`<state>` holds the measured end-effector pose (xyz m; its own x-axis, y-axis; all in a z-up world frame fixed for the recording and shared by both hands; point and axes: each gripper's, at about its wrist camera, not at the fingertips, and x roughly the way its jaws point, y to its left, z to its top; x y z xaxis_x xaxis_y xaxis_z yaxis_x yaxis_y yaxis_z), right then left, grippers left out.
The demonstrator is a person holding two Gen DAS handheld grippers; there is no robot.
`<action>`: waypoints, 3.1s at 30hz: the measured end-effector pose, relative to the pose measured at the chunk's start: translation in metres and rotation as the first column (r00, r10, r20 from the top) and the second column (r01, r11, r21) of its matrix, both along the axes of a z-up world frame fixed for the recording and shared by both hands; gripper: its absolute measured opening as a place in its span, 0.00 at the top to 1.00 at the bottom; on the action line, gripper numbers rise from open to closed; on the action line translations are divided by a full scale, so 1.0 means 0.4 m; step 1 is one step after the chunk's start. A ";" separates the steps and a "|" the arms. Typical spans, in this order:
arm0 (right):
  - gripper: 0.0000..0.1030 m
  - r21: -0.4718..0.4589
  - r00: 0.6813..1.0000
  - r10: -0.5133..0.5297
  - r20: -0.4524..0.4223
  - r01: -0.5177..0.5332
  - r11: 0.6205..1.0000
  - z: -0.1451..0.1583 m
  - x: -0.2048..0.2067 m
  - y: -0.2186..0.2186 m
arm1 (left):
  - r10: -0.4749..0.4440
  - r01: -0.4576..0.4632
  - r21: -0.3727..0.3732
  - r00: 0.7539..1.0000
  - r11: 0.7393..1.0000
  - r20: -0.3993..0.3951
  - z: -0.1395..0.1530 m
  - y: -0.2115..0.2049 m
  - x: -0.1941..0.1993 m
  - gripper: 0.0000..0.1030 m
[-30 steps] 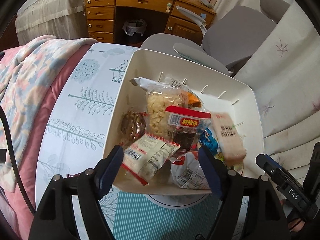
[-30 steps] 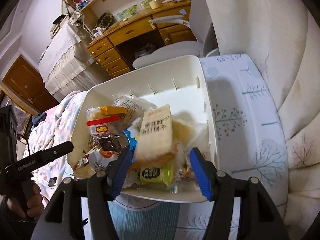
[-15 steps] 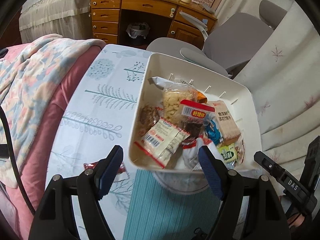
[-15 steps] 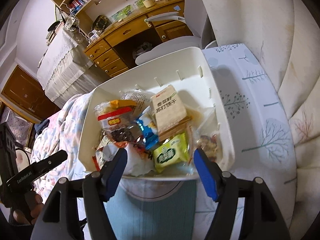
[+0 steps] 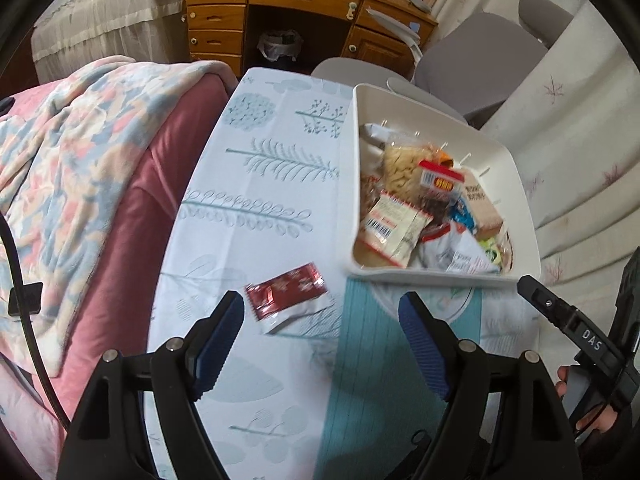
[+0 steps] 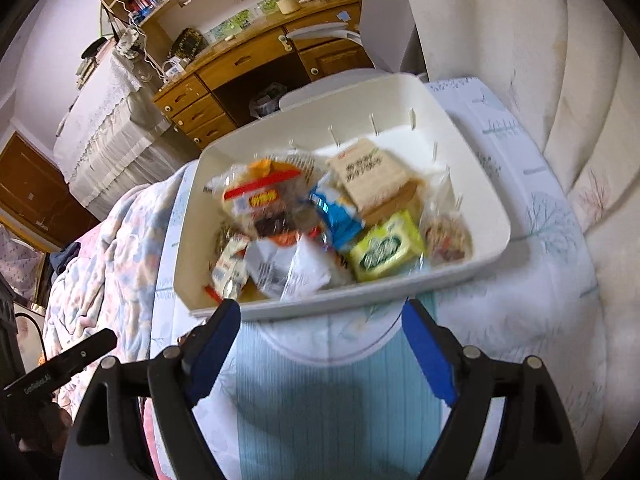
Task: Organize snacks
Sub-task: 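Withdraw the left tool from the tray toward the dark red snowflake packet, then close the left tool on the dark red snowflake packet and lift it, then carry the red packet over the white tray and open the left tool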
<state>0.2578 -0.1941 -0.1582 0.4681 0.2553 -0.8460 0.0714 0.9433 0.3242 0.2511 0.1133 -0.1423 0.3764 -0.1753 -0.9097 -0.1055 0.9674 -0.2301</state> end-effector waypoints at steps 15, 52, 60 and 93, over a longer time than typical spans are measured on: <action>0.19 -0.050 0.979 -0.188 -0.086 0.184 0.982 -0.077 -0.105 0.141 | -0.289 0.298 0.059 0.949 0.953 -0.130 -0.082 0.040 -0.019 0.23; 0.19 -0.168 0.903 -0.374 -0.213 0.343 0.924 -0.234 -0.241 0.215 | -0.566 0.586 0.115 0.807 0.802 -0.166 -0.368 -0.024 0.123 0.32; 0.19 -0.157 0.903 -0.376 -0.206 0.348 0.924 -0.230 -0.238 0.201 | -0.573 0.592 0.150 0.806 0.792 -0.151 -0.359 -0.049 0.114 0.56; 0.19 -0.024 0.952 -0.145 -0.271 0.144 0.989 -0.183 -0.166 0.039 | -0.364 0.363 0.079 0.931 0.929 0.004 -0.028 -0.144 0.104 0.62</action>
<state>0.1914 -0.1784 -0.2314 0.2525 0.1985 -0.9470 0.2921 0.9175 0.2701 0.2929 0.0556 -0.1534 0.3167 -0.2340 -0.9192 0.2602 0.9533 -0.1531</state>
